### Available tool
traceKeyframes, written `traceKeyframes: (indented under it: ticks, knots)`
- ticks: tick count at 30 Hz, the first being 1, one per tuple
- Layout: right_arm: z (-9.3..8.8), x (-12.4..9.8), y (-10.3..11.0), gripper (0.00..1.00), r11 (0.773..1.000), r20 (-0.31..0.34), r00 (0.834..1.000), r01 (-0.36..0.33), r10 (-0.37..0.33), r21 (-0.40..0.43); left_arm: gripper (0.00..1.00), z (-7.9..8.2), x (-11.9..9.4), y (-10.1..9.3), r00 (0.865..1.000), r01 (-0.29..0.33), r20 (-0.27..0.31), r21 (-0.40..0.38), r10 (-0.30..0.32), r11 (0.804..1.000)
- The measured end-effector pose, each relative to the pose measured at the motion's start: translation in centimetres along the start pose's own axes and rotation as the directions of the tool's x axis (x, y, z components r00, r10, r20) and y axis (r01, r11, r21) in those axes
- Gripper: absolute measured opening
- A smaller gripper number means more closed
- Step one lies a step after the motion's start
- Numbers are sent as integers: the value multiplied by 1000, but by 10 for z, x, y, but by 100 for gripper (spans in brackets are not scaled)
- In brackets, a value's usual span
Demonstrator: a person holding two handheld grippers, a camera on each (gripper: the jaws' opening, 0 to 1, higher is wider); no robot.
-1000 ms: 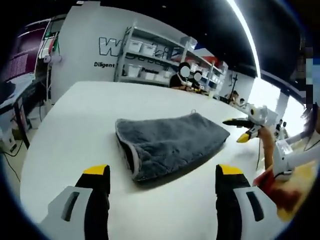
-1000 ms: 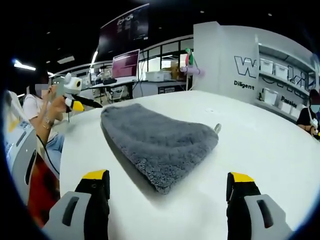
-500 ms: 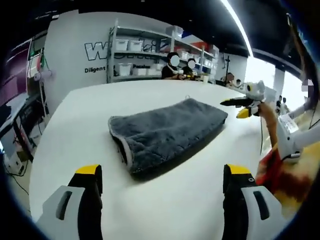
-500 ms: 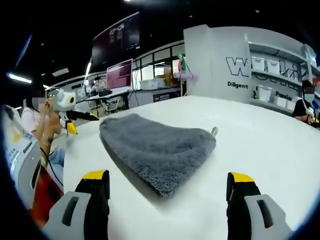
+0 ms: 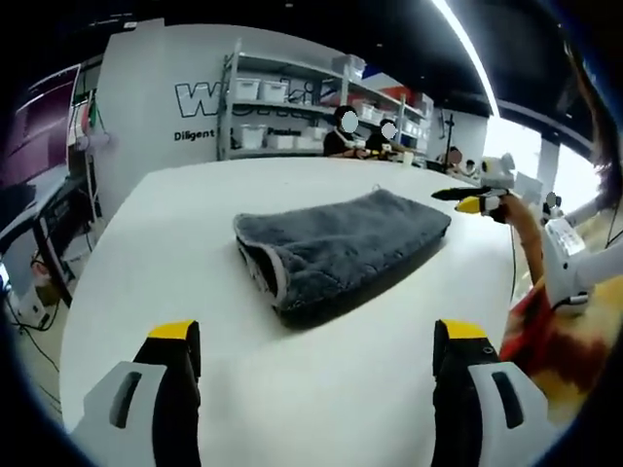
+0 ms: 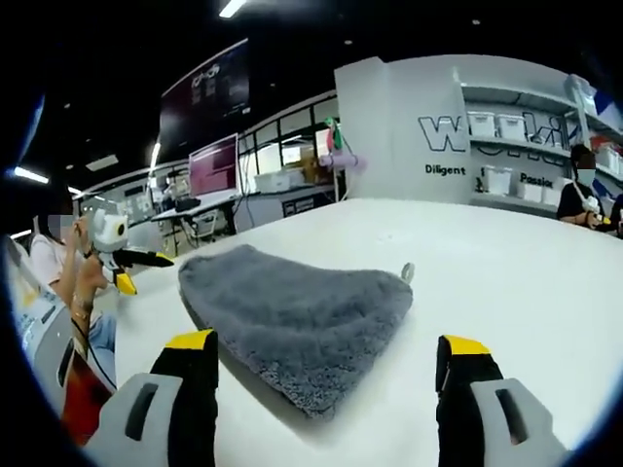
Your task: Fold the towel on the table until its edges align and the towel forms a compact rectangular stack.
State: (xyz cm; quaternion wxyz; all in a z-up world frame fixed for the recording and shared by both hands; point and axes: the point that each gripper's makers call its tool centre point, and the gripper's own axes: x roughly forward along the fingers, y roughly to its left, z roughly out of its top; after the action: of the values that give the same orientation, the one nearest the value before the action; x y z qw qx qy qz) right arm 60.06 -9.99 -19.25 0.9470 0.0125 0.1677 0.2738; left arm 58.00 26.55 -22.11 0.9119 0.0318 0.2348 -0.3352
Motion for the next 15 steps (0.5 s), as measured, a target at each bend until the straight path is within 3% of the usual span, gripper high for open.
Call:
traceKeyframes:
  ticks: [2,6,15]
  knots:
    - [8,0,-7,78,999,46,999,27,-29,38,98,1,-2,1,1000,0,7,0,0,1000]
    - [8,-1,-19,47,996,44,997,66,-69,61,98,2,-1,-3,1000,5,21,1,-5,1000]
    - [-21,10,-23,33,989,-51,996,75,-69,127,97,5,-5,-2,1000,5,27,5,-5,1000]
